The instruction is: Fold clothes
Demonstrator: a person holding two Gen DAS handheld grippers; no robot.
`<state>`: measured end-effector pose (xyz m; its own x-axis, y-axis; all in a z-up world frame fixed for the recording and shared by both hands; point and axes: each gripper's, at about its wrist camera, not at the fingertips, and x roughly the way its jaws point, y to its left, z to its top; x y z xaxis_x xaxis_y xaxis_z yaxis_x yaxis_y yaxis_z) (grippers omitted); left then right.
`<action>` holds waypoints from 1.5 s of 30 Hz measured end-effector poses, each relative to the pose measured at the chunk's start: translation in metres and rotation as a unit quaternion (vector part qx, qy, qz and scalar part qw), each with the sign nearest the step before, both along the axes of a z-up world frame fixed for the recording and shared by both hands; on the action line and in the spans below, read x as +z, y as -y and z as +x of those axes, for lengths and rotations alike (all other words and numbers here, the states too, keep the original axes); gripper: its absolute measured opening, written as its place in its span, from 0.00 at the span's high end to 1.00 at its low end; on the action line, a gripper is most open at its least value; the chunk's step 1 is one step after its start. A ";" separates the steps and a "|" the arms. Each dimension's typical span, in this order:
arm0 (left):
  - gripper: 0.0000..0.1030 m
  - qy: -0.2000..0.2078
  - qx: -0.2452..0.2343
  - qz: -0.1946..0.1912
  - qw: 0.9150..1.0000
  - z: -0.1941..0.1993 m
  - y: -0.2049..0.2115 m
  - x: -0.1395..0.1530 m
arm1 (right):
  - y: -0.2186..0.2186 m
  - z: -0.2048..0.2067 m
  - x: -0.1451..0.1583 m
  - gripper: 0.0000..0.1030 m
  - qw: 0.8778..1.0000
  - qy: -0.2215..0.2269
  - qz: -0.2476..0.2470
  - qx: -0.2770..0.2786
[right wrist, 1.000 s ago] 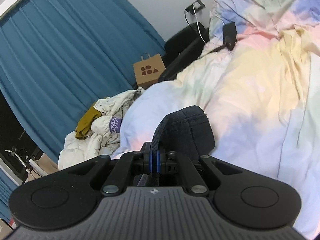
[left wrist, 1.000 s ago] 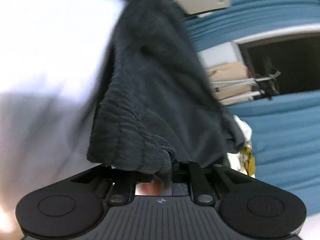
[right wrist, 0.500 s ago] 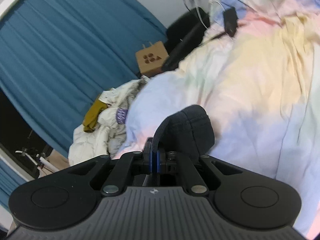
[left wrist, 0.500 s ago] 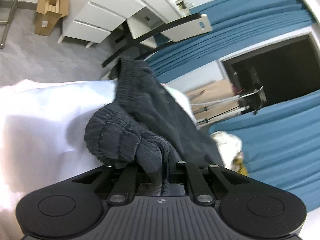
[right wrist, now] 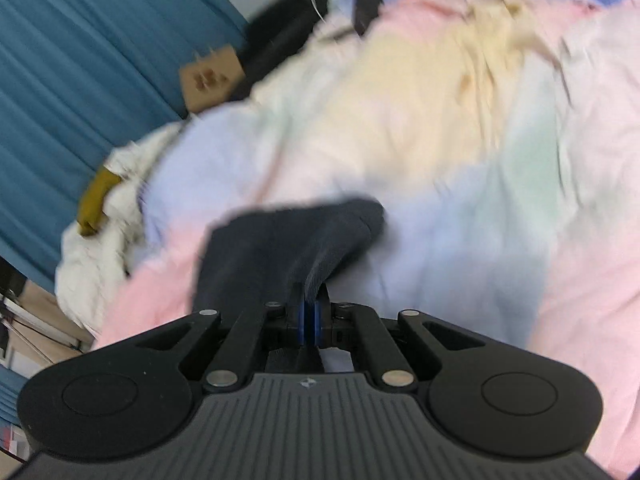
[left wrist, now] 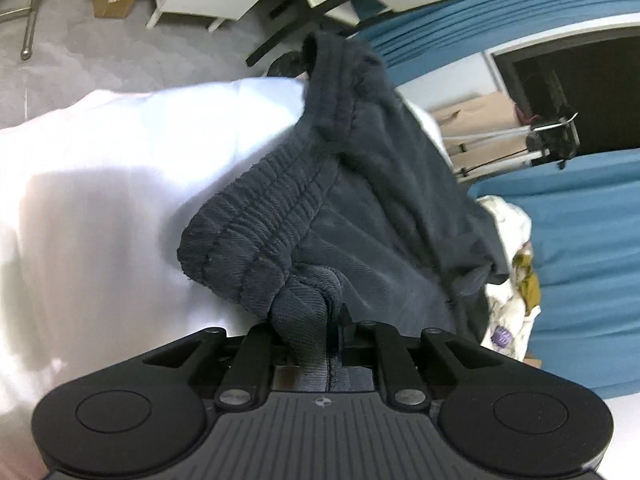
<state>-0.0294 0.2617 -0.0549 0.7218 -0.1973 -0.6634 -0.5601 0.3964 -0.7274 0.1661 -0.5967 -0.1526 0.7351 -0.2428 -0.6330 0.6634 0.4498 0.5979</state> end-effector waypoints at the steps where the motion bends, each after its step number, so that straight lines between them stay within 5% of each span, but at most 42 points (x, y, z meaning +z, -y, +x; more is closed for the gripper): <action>1: 0.84 -0.001 -0.002 0.000 1.000 0.001 -0.001 -0.002 | -0.002 0.000 0.001 0.93 1.000 -0.003 -0.003 0.002; 5: 0.74 -0.001 -0.019 0.016 1.000 0.002 0.002 0.000 | -0.016 0.000 0.015 0.86 0.999 -0.004 -0.031 0.007; 7: 0.50 -0.007 -0.023 0.029 0.999 0.003 0.004 0.001 | -0.021 -0.005 0.024 0.63 0.999 -0.004 -0.048 0.001; 11: 0.37 -0.030 -0.032 0.092 0.995 -0.008 0.013 0.017 | -0.025 -0.020 0.041 0.63 0.997 0.015 -0.072 -0.013; 13: 0.22 -0.034 -0.035 0.133 0.990 -0.016 0.022 0.031 | -0.032 -0.023 0.051 0.62 0.994 0.017 -0.102 -0.014; 19: 0.21 -0.010 -0.044 0.253 0.966 -0.016 0.067 0.068 | -0.076 -0.025 0.080 0.59 0.980 0.045 -0.192 0.027; 23: 0.21 0.007 -0.075 0.294 0.953 0.003 0.098 0.075 | -0.113 -0.026 0.093 0.57 0.968 0.081 -0.222 0.089; 34: 0.22 0.036 -0.153 0.320 0.934 0.077 0.189 0.059 | -0.207 -0.020 0.099 0.57 0.913 0.122 -0.256 0.293; 42: 0.22 0.064 -0.210 0.369 0.903 0.125 0.259 0.056 | -0.237 -0.014 0.097 0.58 0.891 0.122 -0.243 0.365; 45: 0.22 0.076 -0.224 0.362 0.902 0.139 0.280 0.053 | -0.245 -0.014 0.094 0.58 0.884 0.124 -0.238 0.382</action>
